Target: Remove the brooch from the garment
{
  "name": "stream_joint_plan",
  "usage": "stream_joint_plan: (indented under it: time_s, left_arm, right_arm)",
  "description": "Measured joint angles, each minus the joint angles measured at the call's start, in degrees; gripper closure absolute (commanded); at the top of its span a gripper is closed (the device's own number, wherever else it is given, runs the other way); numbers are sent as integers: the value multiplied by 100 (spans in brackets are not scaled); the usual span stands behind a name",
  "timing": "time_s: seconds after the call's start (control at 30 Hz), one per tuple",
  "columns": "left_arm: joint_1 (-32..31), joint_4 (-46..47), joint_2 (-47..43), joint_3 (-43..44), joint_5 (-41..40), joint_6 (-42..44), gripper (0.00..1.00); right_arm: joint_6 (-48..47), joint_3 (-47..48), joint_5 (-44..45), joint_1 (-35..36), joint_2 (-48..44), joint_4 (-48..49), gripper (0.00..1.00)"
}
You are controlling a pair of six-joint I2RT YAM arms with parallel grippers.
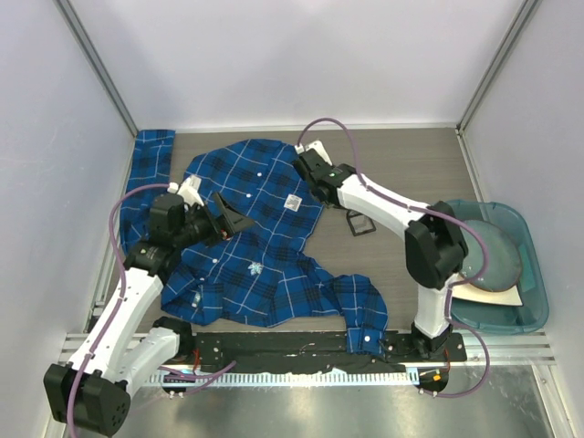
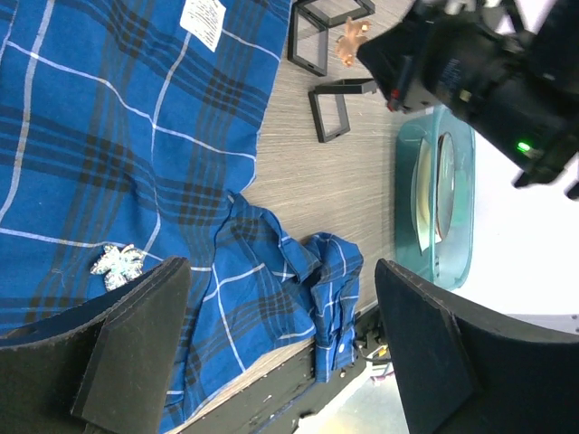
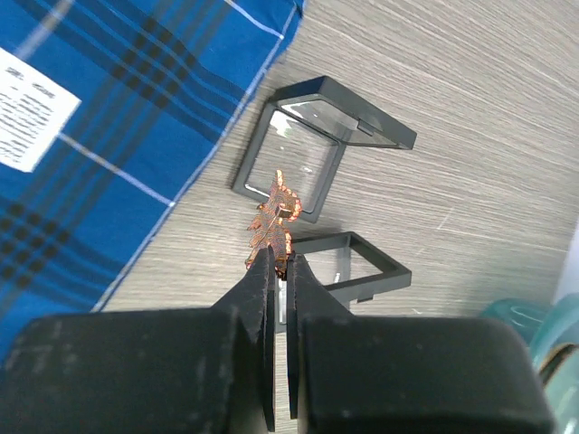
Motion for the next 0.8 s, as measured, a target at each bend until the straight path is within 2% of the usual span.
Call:
stream_joint_plan:
  time_s: [0.33,0.8]
  left_arm:
    - [-70,7,-116,-7,87,2,14]
    - [-70,28,-83,-59,107,0,14]
  right_arm:
    - [-208,673,560,-127,911,-584,99]
    - [-262,765,564,-568,1193,-645,99]
